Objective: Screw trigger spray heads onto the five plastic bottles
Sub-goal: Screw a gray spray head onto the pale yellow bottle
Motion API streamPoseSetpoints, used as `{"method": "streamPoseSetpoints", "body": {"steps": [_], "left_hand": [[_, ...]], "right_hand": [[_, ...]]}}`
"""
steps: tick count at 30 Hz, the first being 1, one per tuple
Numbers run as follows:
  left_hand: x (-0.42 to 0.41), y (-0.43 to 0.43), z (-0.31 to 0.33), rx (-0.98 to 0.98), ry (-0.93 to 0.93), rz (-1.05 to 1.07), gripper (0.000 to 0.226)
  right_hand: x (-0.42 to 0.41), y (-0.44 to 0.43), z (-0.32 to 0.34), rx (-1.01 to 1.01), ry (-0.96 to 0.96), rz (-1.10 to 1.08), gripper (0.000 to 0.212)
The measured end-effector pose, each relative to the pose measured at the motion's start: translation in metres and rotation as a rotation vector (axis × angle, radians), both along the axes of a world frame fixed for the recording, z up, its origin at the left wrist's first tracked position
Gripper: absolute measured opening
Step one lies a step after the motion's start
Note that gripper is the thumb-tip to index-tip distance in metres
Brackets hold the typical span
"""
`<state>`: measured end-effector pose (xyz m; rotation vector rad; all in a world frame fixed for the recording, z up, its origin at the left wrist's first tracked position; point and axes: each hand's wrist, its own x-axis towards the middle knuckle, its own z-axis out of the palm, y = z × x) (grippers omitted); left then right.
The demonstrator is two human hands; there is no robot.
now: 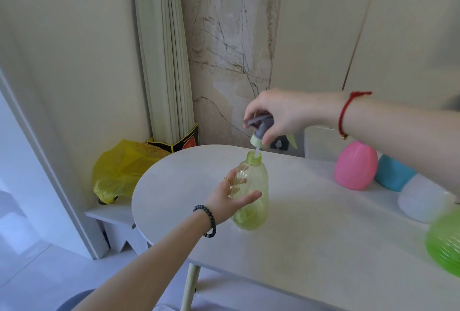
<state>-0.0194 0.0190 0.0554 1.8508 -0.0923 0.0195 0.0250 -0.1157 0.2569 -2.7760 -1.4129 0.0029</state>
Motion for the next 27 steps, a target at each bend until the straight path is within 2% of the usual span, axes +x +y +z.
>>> {"method": "streamPoseSetpoints", "body": {"steps": [7, 12, 18, 20, 24, 27], "left_hand": [[-0.002, -0.001, 0.001, 0.010, -0.019, 0.017, 0.071], [-0.003, -0.003, 0.002, 0.001, -0.024, 0.017, 0.061], [-0.003, -0.003, 0.000, -0.002, -0.030, 0.013, 0.063], [-0.004, -0.002, 0.002, 0.006, -0.029, 0.018, 0.065], [-0.004, 0.000, 0.007, 0.078, -0.047, 0.016, 0.087], [-0.005, 0.005, 0.024, 0.056, -0.153, 0.080, 0.084]], "right_hand": [[0.000, 0.014, -0.022, -0.108, -0.010, 0.051, 0.039], [0.002, 0.023, -0.025, -0.168, 0.007, 0.036, 0.038], [0.005, 0.029, -0.022, -0.213, 0.070, -0.150, 0.049], [0.004, 0.032, -0.022, -0.212, 0.096, -0.210, 0.046], [0.003, 0.037, -0.018, -0.238, 0.104, -0.264, 0.030], [-0.001, 0.039, -0.018, -0.251, 0.113, -0.280, 0.024]]}}
